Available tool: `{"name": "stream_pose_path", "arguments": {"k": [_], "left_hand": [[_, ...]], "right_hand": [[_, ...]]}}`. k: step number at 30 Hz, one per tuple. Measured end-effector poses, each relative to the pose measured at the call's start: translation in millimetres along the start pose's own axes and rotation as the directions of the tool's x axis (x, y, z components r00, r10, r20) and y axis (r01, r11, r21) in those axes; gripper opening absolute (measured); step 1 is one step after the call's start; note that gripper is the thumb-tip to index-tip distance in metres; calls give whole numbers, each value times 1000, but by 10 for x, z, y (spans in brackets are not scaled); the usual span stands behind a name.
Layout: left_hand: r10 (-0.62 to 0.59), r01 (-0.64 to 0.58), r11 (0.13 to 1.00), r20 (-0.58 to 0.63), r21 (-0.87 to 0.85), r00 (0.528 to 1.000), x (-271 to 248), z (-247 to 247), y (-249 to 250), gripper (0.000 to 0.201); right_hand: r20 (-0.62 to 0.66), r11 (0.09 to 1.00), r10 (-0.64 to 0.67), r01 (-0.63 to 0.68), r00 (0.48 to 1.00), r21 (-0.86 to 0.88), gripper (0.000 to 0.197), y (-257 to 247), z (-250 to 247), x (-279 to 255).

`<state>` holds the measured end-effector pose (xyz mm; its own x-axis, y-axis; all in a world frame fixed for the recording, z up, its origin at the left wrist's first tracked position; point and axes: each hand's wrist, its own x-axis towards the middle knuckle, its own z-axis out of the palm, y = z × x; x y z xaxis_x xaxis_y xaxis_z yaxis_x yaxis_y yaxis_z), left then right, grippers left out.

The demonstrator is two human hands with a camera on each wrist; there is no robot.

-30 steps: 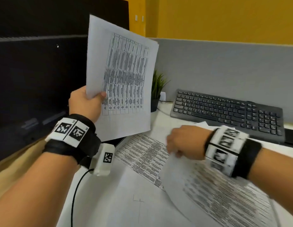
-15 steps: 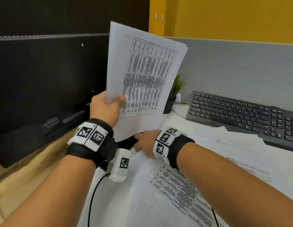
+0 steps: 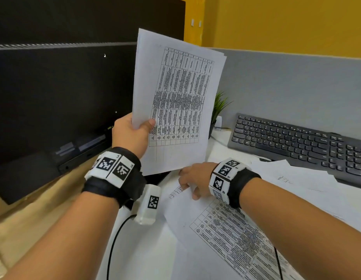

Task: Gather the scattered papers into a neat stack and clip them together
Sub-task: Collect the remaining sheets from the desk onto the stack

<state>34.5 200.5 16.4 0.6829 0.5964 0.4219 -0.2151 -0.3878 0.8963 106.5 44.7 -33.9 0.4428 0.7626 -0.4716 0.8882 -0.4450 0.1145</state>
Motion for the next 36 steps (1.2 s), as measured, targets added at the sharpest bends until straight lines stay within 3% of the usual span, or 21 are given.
{"name": "stream_pose_path", "arguments": {"k": [3,8,11,14,16,18,21,23,25,26,29,33,34,36], "left_hand": [[-5,5,1000,-7,9,1000,-7,32,8,26],[-11,11,1000,0,20,1000,-18,77,13,25],[-35,35,999,-30,6,999,-31,83,51,26],[-41,42,999,-47,11,998,-53,91,77,26],[-40,41,999,-45,21,998,-79,109,94,25],[-27,27,999,-29,17,999,-120,141,146,25],[3,-3,1000,-1,7,1000,-201,222,306,22],[45,-44,999,67,-15,997,-267,291,456,17],[102,-102,995,186,-8,977,-347,385,609,7],[129,-134,991,246,1,961,-402,437,700,4],[182,-186,982,324,-20,929,-576,612,909,29],[108,33,942,397,-333,911,-892,772,1071,19],[119,51,932,436,-358,892,-959,808,1057,27],[155,-27,964,478,-264,864,-1072,884,989,39]], "right_hand": [[-62,1000,-10,10,998,-10,36,37,-2,-42],[-301,996,-60,38,952,-77,28,84,58,-157],[-387,1000,6,-8,922,-2,34,167,64,-342],[-449,999,1,-20,894,-36,29,371,-54,-626],[-498,996,82,-87,863,15,25,541,-157,-888],[-582,981,194,-161,789,110,20,715,-276,-1171],[-750,942,336,-221,570,254,14,910,-483,-1635],[-844,943,314,-246,436,224,15,958,-632,-1930],[-899,949,224,-295,376,112,20,960,-764,-2150],[-910,944,184,-326,372,58,23,943,-836,-2243],[-897,915,177,-403,405,-2,29,866,-1030,-2451],[-848,900,363,-382,386,211,14,821,-1050,-2623],[-842,899,390,-354,372,259,18,821,-1011,-2646],[-841,899,412,-305,350,313,22,832,-926,-2674]]}}
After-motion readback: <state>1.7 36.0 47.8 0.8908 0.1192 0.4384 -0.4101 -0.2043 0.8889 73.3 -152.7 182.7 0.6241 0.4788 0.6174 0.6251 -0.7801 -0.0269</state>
